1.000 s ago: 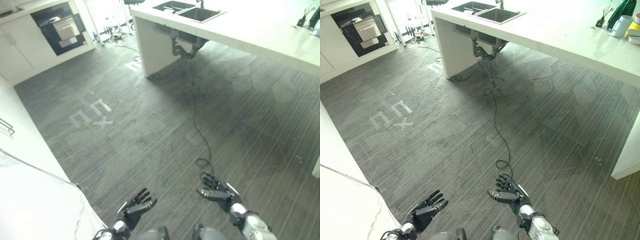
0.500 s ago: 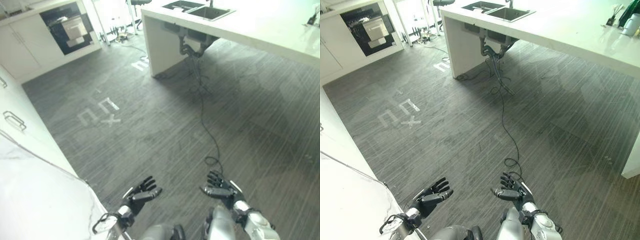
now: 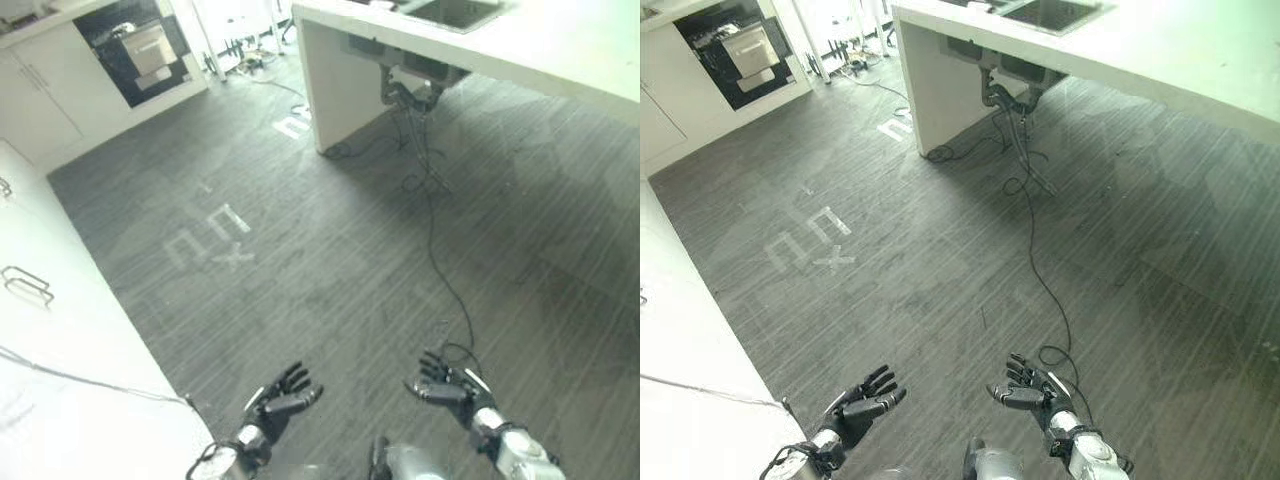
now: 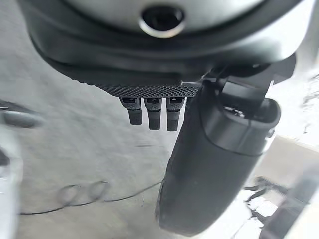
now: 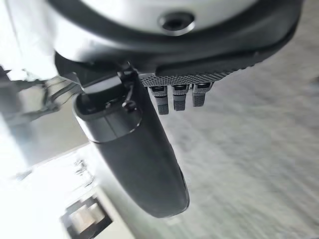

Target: Place the dishes in the dishwasher.

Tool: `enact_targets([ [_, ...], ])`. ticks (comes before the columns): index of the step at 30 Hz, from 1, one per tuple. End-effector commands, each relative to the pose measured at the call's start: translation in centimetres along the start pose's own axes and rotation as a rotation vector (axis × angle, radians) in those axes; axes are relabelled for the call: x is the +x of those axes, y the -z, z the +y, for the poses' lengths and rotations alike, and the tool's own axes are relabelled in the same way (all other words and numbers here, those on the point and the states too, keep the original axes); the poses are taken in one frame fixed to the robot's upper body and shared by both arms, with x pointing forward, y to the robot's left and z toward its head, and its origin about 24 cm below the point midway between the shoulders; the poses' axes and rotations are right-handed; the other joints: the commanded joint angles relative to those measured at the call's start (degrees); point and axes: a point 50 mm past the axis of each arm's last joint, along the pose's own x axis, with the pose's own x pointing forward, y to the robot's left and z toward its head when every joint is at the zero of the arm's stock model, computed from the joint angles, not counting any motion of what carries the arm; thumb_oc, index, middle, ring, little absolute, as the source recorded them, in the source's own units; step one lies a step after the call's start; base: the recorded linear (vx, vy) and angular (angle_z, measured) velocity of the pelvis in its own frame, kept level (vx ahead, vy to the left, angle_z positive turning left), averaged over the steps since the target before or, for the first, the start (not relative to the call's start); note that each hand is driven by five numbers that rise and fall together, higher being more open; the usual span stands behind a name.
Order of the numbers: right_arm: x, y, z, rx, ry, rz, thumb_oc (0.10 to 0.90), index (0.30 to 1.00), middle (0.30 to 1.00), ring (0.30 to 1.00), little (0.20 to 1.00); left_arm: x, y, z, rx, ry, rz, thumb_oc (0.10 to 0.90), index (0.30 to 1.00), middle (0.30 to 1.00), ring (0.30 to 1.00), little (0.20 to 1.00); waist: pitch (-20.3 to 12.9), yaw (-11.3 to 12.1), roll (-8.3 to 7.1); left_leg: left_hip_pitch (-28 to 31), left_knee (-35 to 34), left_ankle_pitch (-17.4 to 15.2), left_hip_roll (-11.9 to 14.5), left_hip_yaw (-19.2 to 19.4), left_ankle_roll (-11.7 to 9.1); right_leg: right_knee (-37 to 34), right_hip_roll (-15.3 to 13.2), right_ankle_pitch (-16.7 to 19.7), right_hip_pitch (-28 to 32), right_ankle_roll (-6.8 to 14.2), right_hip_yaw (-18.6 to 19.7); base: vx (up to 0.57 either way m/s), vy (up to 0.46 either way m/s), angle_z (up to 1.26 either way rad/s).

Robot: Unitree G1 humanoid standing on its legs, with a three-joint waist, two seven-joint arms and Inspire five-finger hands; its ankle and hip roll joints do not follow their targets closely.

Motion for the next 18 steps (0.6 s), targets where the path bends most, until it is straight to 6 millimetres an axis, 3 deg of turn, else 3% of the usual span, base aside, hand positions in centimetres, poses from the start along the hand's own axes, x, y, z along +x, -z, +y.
enact_targets([
  [1, 0.3, -4.6, -0.2, -0.079, -0.047, -0.197, 0.800, 0.900, 0.900, 0.900, 0.900, 0.5, -3.2, -0.8, 0.108, 0.081, -0.109, 0.800, 0.900, 0.900, 0.900, 0.900, 1.85, 0.72, -2.09, 3.71, -16.94, -3.14, 1.39, 2.40, 4.58, -4.43, -3.80, 5.24, 0.77, 10.79, -2.04, 0.44, 0.094, -0.50],
  [2, 0.7, -5.1, 0.4, -0.077, -0.053, -0.212, 0.800, 0.900, 0.900, 0.900, 0.900, 0.4, -3.1, -0.7, 0.118, 0.061, -0.108, 0.800, 0.900, 0.900, 0.900, 0.900, 2.33, 1.86, -2.15, 2.71, -32.07, -4.20, 1.46, 3.71, 6.75, -4.43, -3.29, 4.60, 1.91, 11.83, -0.11, 0.52, 0.241, -0.35],
  [3, 0.8, -5.1, 0.6, -0.072, -0.051, -0.214, 0.800, 0.900, 0.900, 0.900, 0.900, 0.2, -3.0, -0.4, 0.104, 0.048, -0.106, 0.800, 0.900, 0.900, 0.900, 0.900, 2.42, 2.53, -1.70, 3.25, -43.29, -3.26, 1.24, 3.60, 6.73, -4.43, -2.68, 3.91, 2.63, 12.43, 0.98, 0.68, 0.361, -0.52],
  [4, 0.9, -4.9, 0.8, -0.062, -0.043, -0.209, 0.800, 0.900, 0.900, 0.900, 0.900, -0.2, -2.5, -0.1, 0.096, 0.033, -0.094, 0.800, 0.900, 0.900, 0.900, 0.900, 2.47, 3.84, -0.55, 2.05, -51.80, -1.88, 0.43, 0.88, 5.84, -4.43, -1.10, 2.74, 3.97, 13.07, 2.88, 0.60, 0.352, -0.65],
  [6, 1.0, -4.5, 1.0, -0.050, -0.042, -0.203, 0.800, 0.900, 0.900, 0.900, 0.900, -0.7, -1.7, 0.2, 0.100, 0.013, -0.077, 0.800, 0.900, 0.900, 0.900, 0.900, 2.31, 5.77, 1.57, -4.75, -51.80, 0.04, 2.67, -3.41, 3.82, -4.43, 1.81, 1.31, 5.59, 13.26, 5.09, 0.53, 0.286, -0.63],
  [8, 0.8, -4.2, 0.9, -0.047, -0.036, -0.207, 0.800, 0.900, 0.900, 0.900, 0.900, -1.0, -1.4, 0.5, 0.098, 0.001, -0.074, 0.800, 0.900, 0.900, 0.900, 0.900, 2.30, 6.56, 1.84, -6.92, -51.80, 0.98, 3.13, -2.38, 3.55, -4.43, 1.51, 0.72, 6.58, 13.48, 5.02, 0.38, 0.221, -1.16],
  [10, 0.9, -3.8, 0.8, -0.045, -0.027, -0.200, 0.800, 0.900, 0.900, 0.900, 0.900, -1.2, -1.3, 0.9, 0.089, -0.018, -0.068, 0.800, 0.900, 0.900, 0.900, 0.900, 1.67, 6.65, 1.56, -5.83, -51.80, -0.82, 3.21, 0.22, 4.41, -4.43, -0.03, 0.03, 7.76, 14.34, 3.86, 0.32, 0.242, -1.15],
  [13, 0.9, -3.3, 0.7, 0.007, -0.029, -0.194, 0.800, 0.900, 0.900, 0.900, 0.900, -1.1, -1.2, 1.5, 0.105, -0.052, -0.053, 0.800, 0.900, 0.900, 0.900, 0.900, 0.28, 6.90, 1.72, -1.64, -51.80, -5.64, 1.53, -1.35, 6.68, -4.43, -0.87, -1.38, 11.26, 14.81, 2.38, 0.43, 0.314, -0.23],
  [15, 0.8, -2.6, 1.2, 0.039, -0.039, -0.186, 0.800, 0.900, 0.900, 0.900, 0.900, -1.1, -1.7, 1.9, 0.127, -0.066, -0.050, 0.800, 0.900, 0.900, 0.900, 0.900, 0.01, 6.34, 2.99, 0.25, -51.80, -6.42, 1.38, -0.59, 9.31, -0.82, -0.80, 5.61, 13.29, 16.28, 0.62, 0.28, 0.265, -0.17],
  [18, 0.6, -1.5, 2.2, 0.028, -0.063, -0.172, 0.800, 0.900, 0.900, 0.900, 0.900, -1.0, -2.3, 2.2, 0.173, -0.077, -0.046, 0.800, 0.900, 0.900, 0.900, 0.900, 0.74, 4.69, 4.27, 3.79, -51.80, -9.38, 0.32, -0.01, 12.85, 20.81, -2.88, 11.46, 4.84, 18.23, 0.90, 0.23, 0.283, 0.18],
])
